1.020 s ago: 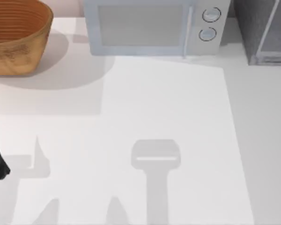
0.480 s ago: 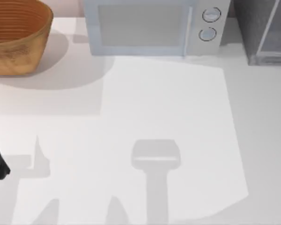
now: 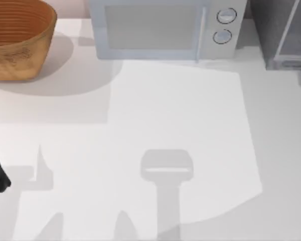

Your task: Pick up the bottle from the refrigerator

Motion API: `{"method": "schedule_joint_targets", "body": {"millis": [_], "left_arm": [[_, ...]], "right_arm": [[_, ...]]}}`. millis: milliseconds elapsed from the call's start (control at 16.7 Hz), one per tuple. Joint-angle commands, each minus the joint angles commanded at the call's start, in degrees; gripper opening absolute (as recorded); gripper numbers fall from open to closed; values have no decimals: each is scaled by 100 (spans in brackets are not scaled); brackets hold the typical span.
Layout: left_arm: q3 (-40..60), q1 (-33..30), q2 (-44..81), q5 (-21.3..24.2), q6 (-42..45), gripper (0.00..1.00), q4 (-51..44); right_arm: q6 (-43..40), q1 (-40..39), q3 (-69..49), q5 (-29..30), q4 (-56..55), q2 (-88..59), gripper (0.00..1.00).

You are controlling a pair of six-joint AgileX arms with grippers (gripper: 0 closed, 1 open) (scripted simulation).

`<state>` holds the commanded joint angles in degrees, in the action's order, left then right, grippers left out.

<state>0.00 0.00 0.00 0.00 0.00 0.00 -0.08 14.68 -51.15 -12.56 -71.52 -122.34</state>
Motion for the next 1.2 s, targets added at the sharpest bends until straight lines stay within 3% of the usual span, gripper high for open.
{"method": "schedule_joint_targets", "body": {"millis": [540,840,1200], "left_arm": [[0,0,0,0,0,100,0],[0,0,0,0,0,100,0],[0,0,0,0,0,100,0]], "right_arm": [[-10,-185,-1544,181,772,-773,100],[-11,-202,-1639,199,845,-822,100],[-11,-202,-1639,199,845,-822,55]]}}
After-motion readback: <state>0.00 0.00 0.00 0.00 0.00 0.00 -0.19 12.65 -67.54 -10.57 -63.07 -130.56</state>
